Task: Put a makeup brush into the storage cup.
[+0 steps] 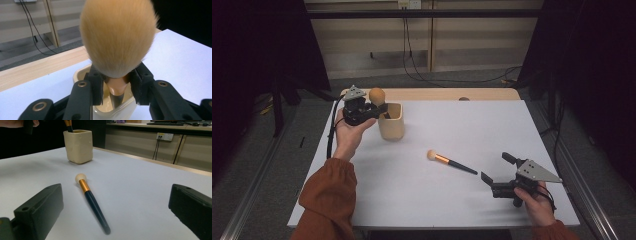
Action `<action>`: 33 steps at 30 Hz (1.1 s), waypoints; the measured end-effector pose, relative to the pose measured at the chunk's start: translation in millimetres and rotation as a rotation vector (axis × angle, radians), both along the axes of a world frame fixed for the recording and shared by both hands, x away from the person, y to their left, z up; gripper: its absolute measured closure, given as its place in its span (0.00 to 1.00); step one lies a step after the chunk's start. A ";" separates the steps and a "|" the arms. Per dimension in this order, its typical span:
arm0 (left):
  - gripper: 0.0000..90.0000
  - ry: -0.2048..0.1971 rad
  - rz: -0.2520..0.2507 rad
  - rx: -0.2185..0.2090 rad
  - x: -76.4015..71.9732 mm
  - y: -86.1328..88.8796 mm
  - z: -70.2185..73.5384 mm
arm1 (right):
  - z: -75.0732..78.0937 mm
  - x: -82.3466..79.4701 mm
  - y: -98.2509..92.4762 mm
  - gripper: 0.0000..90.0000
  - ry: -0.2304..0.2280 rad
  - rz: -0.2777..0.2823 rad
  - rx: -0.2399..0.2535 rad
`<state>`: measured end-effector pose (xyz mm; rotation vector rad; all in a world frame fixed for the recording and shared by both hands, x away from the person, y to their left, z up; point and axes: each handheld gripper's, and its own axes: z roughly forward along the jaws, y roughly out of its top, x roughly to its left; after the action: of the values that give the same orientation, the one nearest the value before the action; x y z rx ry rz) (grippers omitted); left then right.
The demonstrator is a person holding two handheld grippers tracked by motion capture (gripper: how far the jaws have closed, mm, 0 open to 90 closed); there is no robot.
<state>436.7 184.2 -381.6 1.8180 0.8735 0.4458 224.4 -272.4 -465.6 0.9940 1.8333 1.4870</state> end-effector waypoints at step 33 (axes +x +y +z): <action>0.17 0.011 0.109 0.035 1.3 6.6 -15.7 | -1.3 0.2 1.6 0.00 0.005 0.013 -0.002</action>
<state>438.0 190.8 -397.3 1.8123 0.9814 0.5233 224.6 -270.8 -466.9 0.9879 1.8474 1.4913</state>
